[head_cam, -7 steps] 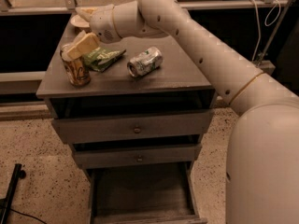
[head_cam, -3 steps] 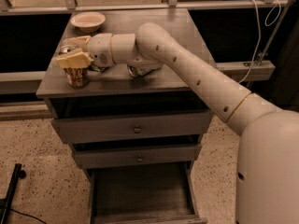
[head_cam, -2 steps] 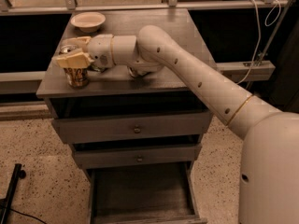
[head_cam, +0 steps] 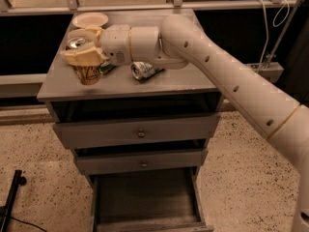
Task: Place orange can into bottom drawer
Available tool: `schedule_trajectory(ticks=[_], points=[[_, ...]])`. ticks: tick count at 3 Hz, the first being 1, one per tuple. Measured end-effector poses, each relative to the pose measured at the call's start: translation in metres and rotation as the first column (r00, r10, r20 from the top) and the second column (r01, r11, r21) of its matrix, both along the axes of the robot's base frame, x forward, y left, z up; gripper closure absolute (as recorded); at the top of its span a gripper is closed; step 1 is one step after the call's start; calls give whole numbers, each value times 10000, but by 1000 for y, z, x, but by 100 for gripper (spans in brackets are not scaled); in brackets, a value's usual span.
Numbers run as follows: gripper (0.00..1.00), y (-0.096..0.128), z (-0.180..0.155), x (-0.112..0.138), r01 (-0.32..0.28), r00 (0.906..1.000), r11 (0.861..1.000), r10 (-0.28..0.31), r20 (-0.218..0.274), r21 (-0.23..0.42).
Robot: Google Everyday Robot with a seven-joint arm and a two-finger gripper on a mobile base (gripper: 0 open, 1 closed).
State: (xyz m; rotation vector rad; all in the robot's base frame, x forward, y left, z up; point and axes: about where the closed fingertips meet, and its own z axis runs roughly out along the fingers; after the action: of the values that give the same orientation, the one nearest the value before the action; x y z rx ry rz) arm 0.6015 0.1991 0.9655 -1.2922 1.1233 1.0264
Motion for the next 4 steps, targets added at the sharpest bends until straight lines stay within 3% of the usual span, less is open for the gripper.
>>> schedule_trajectory(ticks=[1,3,4], points=[[100,-39,-11,-41,52,9999,9989,-59,-135,-470],[100,-118,-110,-104,317,9939,9983,-367,-1040,-491],[100,-140,-135,-108,605,9948,9942,-673,-763,-885]])
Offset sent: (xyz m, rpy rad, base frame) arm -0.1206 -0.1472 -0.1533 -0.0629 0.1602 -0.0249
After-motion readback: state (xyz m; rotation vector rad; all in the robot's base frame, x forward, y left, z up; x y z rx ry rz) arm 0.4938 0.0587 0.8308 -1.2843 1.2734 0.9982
